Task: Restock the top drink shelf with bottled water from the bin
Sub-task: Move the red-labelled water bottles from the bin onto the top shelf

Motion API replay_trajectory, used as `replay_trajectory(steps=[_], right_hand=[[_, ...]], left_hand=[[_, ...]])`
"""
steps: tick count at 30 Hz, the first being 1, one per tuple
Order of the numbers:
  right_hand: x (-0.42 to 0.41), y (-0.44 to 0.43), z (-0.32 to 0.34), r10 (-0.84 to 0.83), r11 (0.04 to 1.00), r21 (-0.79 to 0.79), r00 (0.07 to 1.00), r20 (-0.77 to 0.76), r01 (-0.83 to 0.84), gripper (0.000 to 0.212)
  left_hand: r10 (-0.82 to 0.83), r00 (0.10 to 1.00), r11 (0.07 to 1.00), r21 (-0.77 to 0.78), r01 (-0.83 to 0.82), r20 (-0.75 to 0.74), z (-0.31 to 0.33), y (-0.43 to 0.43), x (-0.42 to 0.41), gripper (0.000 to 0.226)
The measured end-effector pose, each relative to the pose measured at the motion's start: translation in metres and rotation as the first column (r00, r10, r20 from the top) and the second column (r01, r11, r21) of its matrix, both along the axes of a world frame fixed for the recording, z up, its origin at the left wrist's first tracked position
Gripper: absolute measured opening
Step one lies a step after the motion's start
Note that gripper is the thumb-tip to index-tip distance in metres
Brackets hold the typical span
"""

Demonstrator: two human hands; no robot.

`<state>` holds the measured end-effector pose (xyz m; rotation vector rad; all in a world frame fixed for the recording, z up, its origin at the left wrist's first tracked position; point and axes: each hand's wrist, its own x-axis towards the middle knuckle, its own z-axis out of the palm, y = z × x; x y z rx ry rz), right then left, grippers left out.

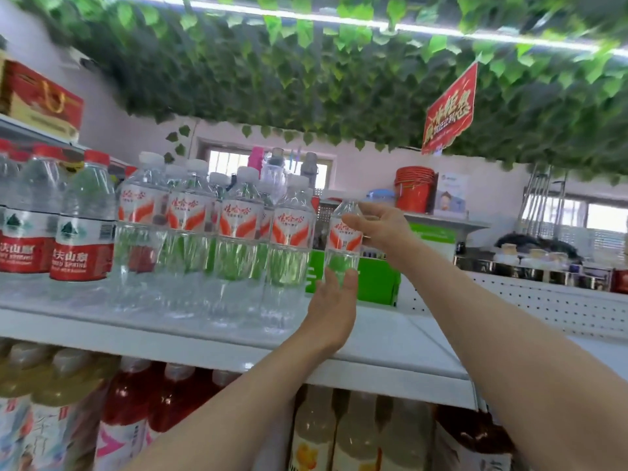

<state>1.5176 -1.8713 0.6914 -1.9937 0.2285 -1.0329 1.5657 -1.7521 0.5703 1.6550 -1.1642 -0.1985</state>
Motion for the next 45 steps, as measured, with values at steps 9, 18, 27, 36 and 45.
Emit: replay_trajectory(steps=[9, 18, 27, 36, 45], right_hand=[[0.029, -0.026, -0.004, 0.002, 1.0, -0.011, 1.0, 0.01, -0.002, 0.068], [0.034, -0.024, -0.009, 0.009, 1.0, 0.016, 1.0, 0.021, -0.01, 0.074], [0.029, -0.008, -0.008, -0.112, 0.993, -0.035, 0.992, -0.052, 0.11, 0.071], [-0.014, 0.048, -0.009, -0.345, 0.935, -0.131, 0.932, -0.116, 0.33, 0.065], [-0.05, 0.157, -0.015, -0.385, 0.911, -0.225, 0.908, -0.164, 0.346, 0.066]], left_hand=[[0.098, 0.994, 0.994, 0.056, -0.095, -0.055, -0.004, -0.039, 0.025, 0.088], [0.088, 0.993, 0.995, 0.043, -0.085, -0.074, -0.007, -0.047, 0.034, 0.09], [0.068, 0.997, 0.995, 0.081, -0.065, -0.035, -0.005, -0.03, 0.023, 0.085], [-0.093, 0.995, 0.995, -0.015, 0.094, 0.016, -0.007, 0.062, -0.007, 0.076], [0.049, 0.99, 0.984, -0.176, -0.025, 0.131, 0.01, 0.193, 0.009, 0.077]])
